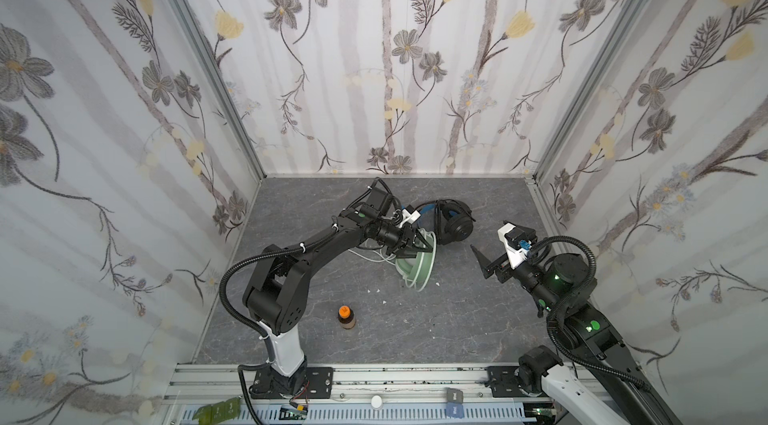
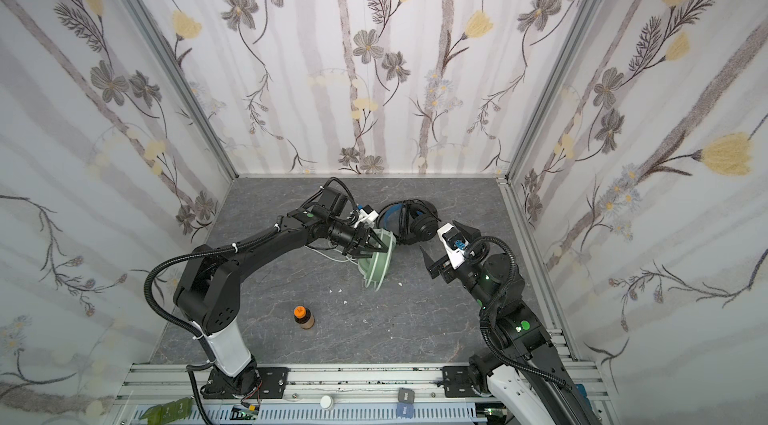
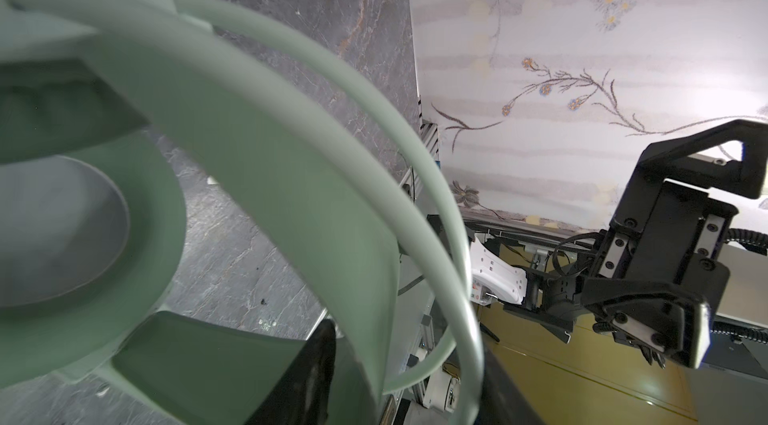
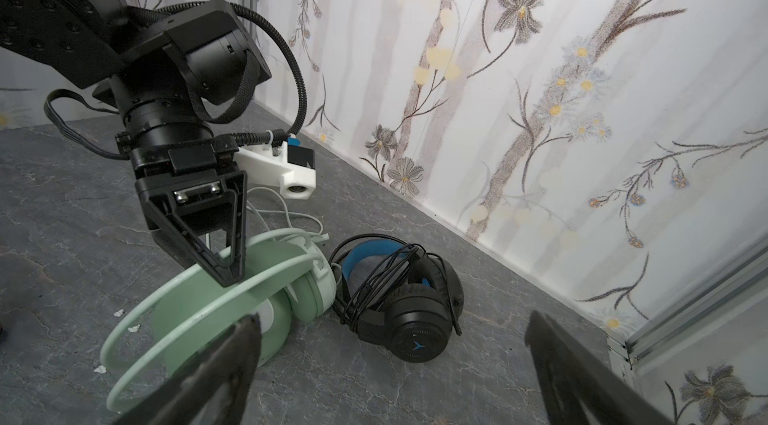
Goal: Wrap the headphones
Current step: 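Lift the pale green headset with the left gripper while the right draws back, then lower the pale green headset onto the table and open the left gripper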
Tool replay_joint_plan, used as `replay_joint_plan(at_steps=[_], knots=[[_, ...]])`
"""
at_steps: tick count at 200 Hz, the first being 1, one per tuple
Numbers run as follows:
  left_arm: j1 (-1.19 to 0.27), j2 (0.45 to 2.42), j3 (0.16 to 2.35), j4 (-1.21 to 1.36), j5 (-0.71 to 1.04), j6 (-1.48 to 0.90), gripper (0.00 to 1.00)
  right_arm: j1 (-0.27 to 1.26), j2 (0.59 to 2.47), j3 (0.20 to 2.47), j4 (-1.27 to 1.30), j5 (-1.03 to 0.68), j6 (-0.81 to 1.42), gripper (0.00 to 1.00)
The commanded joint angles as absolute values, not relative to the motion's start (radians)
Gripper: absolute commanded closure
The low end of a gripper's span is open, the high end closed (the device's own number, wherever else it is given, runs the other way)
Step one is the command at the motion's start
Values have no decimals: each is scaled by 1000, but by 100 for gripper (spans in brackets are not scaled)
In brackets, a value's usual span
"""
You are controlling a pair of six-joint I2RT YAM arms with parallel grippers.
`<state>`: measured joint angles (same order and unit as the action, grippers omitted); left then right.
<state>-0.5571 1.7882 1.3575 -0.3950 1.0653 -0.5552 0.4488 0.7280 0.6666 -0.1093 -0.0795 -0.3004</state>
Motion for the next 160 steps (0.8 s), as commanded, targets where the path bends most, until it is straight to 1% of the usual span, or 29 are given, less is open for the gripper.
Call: replay_joint_plan(at_steps=[1, 32, 57, 87, 117, 160], knots=[[-522, 1771, 1360, -463, 1021, -486, 52, 449, 745, 665, -69, -93, -291, 0], [-465, 1758, 1359, -543, 972, -418, 52, 451, 799, 669, -59, -84, -238, 0], [-403, 1737, 1331, -549, 936, -390, 52, 453, 838, 683, -57, -74, -217, 0], [-307, 1735, 1300, -604, 894, -313, 52, 454, 866, 718, -53, -78, -217, 0], [-214, 1750, 1284, -601, 866, -292, 52, 455, 899, 741, -55, -78, -224, 0], [-197, 1777, 1297, -575, 868, -304, 52, 459, 908, 783, -60, -62, -230, 0]])
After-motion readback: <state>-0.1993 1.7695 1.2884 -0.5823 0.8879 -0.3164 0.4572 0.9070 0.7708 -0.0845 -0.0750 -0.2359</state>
